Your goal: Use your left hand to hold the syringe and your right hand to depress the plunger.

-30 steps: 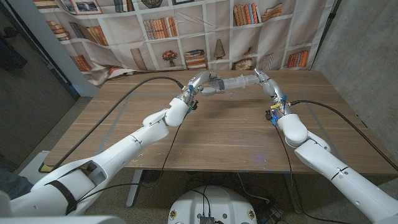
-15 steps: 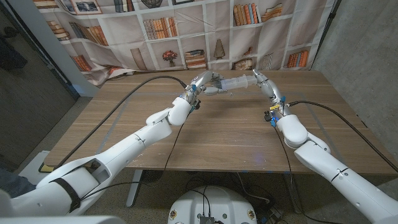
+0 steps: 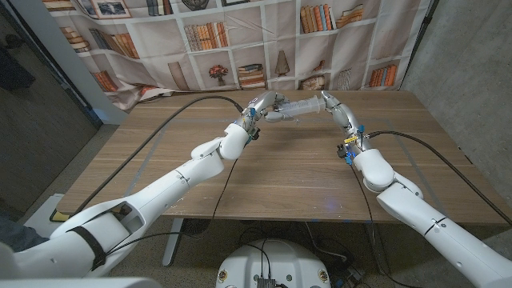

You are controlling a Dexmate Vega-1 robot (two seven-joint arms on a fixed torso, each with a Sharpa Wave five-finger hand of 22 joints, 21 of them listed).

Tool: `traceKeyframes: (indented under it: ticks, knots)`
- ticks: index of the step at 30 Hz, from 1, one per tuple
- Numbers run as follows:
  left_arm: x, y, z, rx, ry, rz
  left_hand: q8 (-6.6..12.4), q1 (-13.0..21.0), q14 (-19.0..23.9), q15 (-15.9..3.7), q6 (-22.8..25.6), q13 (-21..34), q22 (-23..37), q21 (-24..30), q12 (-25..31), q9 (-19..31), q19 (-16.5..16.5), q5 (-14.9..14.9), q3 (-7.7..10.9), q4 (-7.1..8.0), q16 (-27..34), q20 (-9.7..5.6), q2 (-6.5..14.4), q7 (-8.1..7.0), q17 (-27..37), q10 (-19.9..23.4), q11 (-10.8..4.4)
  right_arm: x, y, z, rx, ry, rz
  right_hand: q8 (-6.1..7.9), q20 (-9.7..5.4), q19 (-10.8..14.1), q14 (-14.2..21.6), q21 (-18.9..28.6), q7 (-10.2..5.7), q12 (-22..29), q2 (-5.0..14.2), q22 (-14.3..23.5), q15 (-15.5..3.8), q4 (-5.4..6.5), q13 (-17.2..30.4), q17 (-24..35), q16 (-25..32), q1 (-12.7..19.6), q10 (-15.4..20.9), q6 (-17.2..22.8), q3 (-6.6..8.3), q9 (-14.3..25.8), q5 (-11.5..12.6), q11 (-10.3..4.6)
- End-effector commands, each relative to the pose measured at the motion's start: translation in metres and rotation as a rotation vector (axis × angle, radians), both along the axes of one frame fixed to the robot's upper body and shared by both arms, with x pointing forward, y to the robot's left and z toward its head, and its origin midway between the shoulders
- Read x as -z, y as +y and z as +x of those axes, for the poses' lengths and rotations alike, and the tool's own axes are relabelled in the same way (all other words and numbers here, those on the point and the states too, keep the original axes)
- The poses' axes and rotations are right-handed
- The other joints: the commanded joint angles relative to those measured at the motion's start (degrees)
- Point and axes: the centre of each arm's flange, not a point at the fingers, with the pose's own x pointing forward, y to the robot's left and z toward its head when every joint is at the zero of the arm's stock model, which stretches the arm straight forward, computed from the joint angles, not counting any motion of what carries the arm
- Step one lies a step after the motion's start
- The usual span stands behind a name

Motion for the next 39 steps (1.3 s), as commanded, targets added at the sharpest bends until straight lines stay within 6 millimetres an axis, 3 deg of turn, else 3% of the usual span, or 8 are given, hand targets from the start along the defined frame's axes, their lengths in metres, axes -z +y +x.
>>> traceKeyframes:
  ticks: [1, 14, 39]
  knots:
    - [-0.004, -0.003, -0.001, 0.0, -0.008, 0.005, -0.12, 5.7, 6.3, -6.09, 9.7, 0.3, 0.0, 0.4, -0.4, 0.3, -0.1, 0.2, 3.35, 3.55, 0.2, -0.8, 6.1, -1.48, 0.2, 6.9, -6.75, 0.0, 0.011, -0.003, -0.015, -0.006, -0.04, 0.2, -3.11, 0.0, -0.4, -0.1, -0.1, 0.4, 0.44, 0.2, 0.06, 0.13, 0.3, 0.2, 0.1, 0.2, 0.3, 0.0, 0.28, 0.1, 0.3, -0.3]
    - [-0.005, -0.004, -0.003, 0.002, -0.016, 0.01, -0.22, 5.7, 6.4, -6.03, 9.8, 0.4, 0.0, 0.5, -0.6, 0.3, -0.2, 0.2, 3.38, 3.55, 0.2, -0.82, 6.1, -1.48, 0.2, 7.1, -6.75, 0.0, 0.009, -0.005, -0.004, -0.017, -0.035, 0.15, -3.09, -0.1, -0.7, -0.1, -0.19, 0.3, 0.51, 0.2, 0.04, 0.13, 0.3, 0.2, 0.0, 0.2, 0.1, -0.2, 0.28, 0.1, 0.3, -0.17]
    - [0.007, 0.013, -0.01, -0.03, -0.004, -0.003, -0.47, 5.7, 6.4, -5.97, 9.9, 0.7, -0.1, 0.8, -1.1, 0.3, -0.3, 0.2, 3.45, 3.58, 0.1, -0.85, 6.0, -1.49, 0.2, 7.3, -6.86, 0.0, -0.009, -0.004, 0.031, -0.023, 0.034, 0.08, -2.79, -0.3, -0.9, -0.2, -0.19, 0.2, 0.39, 0.2, 0.37, 0.07, 0.4, 0.2, 0.0, 0.3, -0.3, -0.5, 0.17, 0.1, 0.2, -0.18]
